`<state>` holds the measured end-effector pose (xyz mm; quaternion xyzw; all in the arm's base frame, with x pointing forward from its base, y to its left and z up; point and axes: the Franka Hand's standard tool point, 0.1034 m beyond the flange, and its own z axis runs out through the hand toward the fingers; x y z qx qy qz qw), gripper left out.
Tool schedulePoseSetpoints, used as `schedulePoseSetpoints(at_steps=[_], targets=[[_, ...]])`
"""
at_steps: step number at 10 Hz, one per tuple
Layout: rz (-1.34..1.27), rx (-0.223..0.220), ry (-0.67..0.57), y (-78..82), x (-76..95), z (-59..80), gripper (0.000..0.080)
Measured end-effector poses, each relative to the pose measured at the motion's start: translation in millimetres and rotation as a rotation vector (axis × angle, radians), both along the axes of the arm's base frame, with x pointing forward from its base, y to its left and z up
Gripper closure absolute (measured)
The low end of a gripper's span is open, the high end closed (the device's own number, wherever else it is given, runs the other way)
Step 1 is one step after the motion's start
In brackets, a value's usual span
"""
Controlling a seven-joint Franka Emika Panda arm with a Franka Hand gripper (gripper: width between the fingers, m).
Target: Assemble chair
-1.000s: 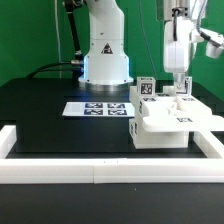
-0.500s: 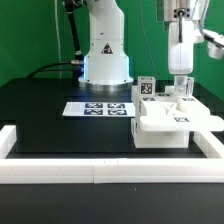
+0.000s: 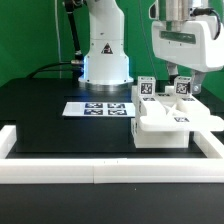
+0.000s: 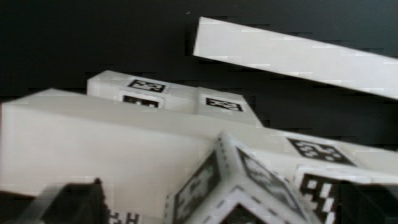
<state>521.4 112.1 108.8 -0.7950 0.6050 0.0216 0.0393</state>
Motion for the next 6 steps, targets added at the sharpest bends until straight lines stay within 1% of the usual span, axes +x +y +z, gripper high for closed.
schedulePoseSetpoints(at_steps=[1,6], targets=[[0.104,-0.002,-0.01,-0.3,0.5,0.3,0.015],[0.449,-0.013,-0.043,-2.2,3.2,2.1,0.015]])
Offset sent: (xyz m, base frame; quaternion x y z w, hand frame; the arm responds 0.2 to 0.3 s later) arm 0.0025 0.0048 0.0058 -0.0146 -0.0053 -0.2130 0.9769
